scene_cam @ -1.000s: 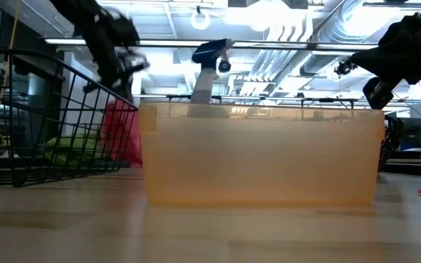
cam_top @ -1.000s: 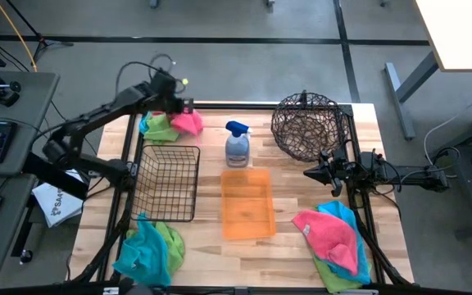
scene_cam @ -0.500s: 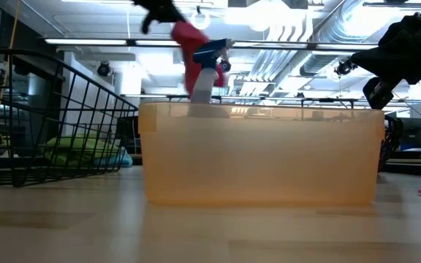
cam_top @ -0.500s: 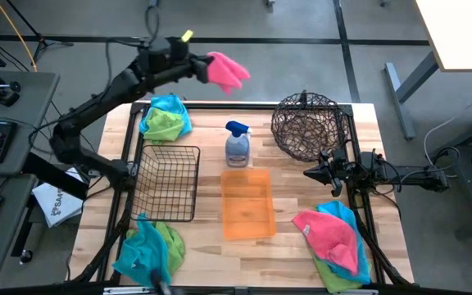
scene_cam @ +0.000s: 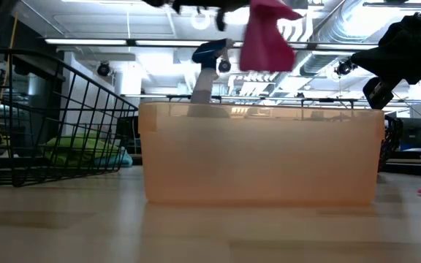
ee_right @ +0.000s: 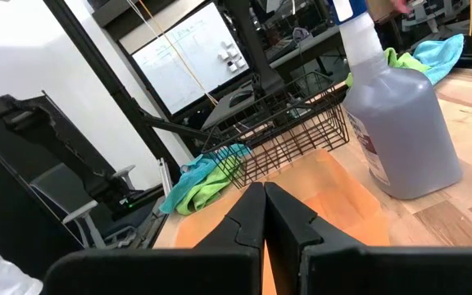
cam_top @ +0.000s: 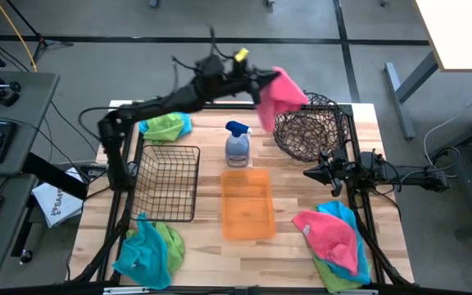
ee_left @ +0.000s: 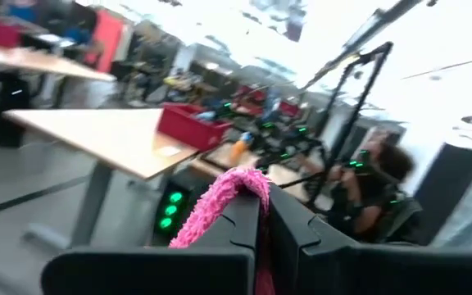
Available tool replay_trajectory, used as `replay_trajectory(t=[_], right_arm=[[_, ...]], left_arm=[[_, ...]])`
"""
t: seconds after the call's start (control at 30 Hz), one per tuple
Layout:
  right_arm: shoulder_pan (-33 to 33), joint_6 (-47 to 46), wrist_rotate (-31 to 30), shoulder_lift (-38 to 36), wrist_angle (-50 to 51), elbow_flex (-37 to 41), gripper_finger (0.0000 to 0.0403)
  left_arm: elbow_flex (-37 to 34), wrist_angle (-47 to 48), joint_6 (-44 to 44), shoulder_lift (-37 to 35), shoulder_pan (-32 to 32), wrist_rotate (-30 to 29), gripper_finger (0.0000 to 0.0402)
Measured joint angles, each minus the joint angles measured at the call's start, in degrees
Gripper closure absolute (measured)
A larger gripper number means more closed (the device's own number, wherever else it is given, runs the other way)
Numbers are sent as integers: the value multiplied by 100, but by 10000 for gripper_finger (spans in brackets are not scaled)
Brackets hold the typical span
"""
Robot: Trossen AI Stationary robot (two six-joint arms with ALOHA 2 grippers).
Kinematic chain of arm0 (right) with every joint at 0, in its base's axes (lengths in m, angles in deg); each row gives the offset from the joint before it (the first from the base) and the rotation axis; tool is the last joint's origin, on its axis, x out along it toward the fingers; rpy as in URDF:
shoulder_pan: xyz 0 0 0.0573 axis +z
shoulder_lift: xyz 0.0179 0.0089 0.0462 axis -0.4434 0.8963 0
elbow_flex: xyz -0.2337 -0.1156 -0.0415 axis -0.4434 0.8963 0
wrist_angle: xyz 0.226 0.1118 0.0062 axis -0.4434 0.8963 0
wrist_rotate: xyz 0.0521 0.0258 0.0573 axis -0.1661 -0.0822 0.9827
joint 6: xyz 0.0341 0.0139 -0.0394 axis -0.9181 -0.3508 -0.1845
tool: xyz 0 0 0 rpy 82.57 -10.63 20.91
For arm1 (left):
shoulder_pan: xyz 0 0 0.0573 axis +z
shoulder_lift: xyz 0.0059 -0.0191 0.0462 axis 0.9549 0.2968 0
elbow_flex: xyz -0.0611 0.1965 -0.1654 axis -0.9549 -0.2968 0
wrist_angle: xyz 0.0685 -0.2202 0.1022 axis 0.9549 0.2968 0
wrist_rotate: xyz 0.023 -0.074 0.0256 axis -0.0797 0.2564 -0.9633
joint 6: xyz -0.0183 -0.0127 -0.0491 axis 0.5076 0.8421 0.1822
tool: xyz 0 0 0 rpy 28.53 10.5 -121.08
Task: Sort microfiber towel by color & place in baskets
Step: Put the top pink microfiber cloth into the mesh basket
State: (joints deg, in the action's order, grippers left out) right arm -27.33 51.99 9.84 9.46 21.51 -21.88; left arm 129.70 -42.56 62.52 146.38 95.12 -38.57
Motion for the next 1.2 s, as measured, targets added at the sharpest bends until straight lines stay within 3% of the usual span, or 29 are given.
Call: replay_trajectory(t=[0.27, 0.47, 0.63, 0.8, 1.03, 1.2], right_arm=[[-2, 0, -1, -1, -1, 2, 402], [-1, 0, -1, -1, 0, 1, 402], [-1, 0, -4, -1, -1, 1, 402], [0, 0, -1, -6, 1, 2, 402], [0, 0, -4, 1, -1, 0, 402], [-1, 0, -4, -1, 0, 1, 402]], left_arm=[[389, -976, -3, 1159, -359, -65, 402], [397, -1002, -140, 1822, -404, -220, 401], [420, -696, 262, 2203, -377, -240, 387], [368, -145, 548, 2411, -322, 65, 331], [400, -209, 586, 2112, -165, 527, 225], [392, 76, 249, 1786, 78, 629, 180]])
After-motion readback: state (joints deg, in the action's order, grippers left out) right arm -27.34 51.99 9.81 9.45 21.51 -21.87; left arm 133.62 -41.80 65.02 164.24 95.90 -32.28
